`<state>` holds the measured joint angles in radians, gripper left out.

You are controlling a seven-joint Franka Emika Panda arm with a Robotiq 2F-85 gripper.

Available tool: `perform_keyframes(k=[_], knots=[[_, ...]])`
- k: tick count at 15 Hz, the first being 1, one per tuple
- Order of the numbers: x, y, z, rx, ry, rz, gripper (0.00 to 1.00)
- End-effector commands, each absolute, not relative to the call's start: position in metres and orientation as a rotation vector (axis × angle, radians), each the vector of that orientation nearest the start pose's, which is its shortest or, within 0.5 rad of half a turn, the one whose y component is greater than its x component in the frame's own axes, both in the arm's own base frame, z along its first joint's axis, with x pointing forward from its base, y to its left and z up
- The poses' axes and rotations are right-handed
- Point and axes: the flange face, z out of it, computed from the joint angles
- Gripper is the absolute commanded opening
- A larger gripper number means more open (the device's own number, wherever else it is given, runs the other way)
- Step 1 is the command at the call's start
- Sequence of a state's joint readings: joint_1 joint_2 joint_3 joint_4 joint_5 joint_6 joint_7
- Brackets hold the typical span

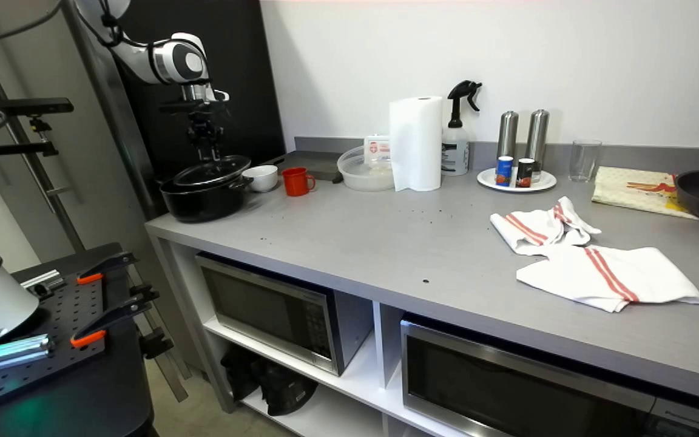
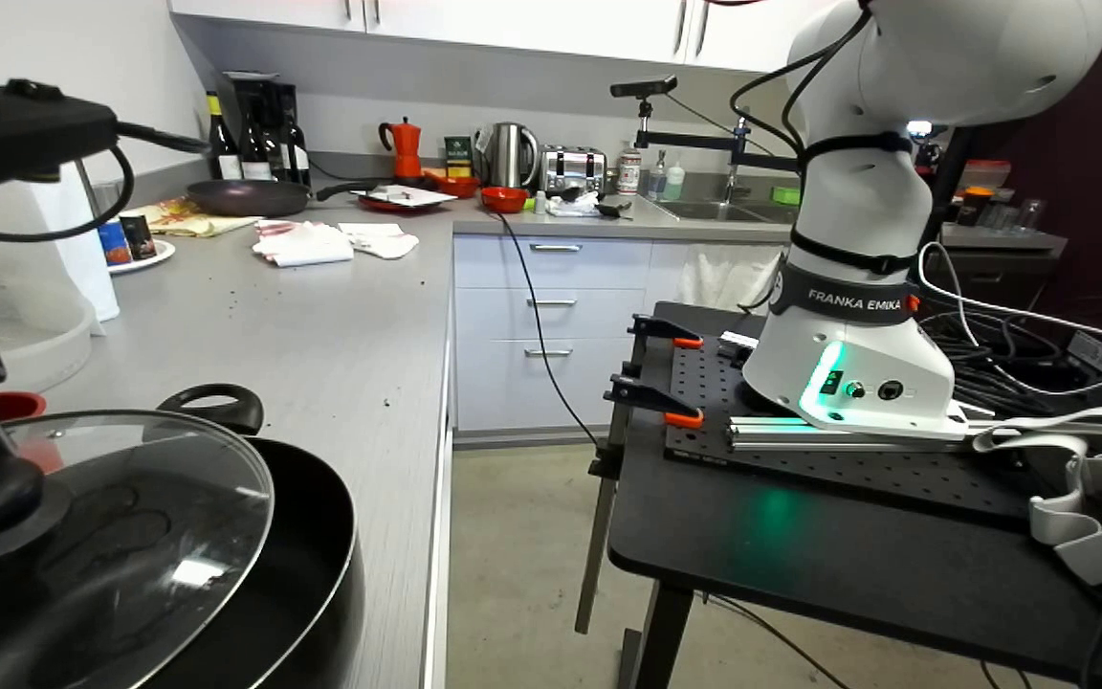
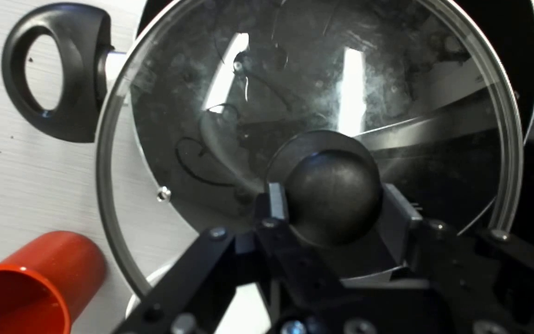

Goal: Place the lid on the pot

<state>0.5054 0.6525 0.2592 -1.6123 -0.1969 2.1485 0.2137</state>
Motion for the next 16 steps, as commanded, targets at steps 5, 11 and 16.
perform_keyframes(k=[5, 11, 16], knots=[[0.486, 0.451, 0.276, -3.032, -0.907, 0.005, 0.25], [0.456, 0.437, 0.289, -3.077, -0.835, 0.021, 0.25], [0.445, 0.431, 0.287, -3.081, -0.828, 0.057, 0.25]])
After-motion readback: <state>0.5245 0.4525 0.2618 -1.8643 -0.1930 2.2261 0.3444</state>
